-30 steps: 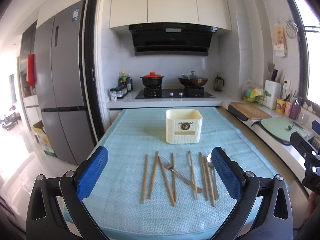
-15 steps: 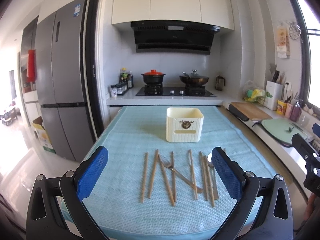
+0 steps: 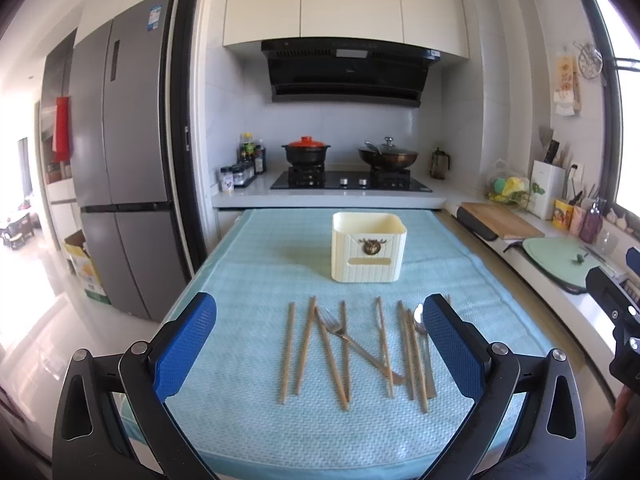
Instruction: Organize utensils
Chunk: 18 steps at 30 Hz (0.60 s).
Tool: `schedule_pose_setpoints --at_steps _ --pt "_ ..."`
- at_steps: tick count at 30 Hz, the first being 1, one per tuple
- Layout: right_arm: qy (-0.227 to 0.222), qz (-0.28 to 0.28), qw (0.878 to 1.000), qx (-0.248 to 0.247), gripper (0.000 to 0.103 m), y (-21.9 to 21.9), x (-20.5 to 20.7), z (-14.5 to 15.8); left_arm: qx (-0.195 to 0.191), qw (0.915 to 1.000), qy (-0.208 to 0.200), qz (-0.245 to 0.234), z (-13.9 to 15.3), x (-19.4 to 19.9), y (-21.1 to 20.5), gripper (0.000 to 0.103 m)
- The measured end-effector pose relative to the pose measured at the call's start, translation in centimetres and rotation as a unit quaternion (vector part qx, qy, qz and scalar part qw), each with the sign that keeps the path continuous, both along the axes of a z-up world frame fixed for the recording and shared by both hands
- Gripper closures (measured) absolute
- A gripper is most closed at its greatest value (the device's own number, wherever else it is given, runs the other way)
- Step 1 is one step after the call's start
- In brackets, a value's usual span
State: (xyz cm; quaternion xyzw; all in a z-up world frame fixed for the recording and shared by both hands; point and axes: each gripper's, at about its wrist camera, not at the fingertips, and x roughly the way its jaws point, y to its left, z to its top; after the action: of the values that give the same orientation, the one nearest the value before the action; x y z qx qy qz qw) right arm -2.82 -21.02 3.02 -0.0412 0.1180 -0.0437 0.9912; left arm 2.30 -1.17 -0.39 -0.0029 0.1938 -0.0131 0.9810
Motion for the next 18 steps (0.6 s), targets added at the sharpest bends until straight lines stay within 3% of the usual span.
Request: schedule_pose_setpoints --at_steps 18 --pt "0.001 0.0 1.0 0.006 0.0 -0.33 0.41 -0.02 -0.006 1.0 0.008 0.001 -0.43 0.39 0.4 0.0"
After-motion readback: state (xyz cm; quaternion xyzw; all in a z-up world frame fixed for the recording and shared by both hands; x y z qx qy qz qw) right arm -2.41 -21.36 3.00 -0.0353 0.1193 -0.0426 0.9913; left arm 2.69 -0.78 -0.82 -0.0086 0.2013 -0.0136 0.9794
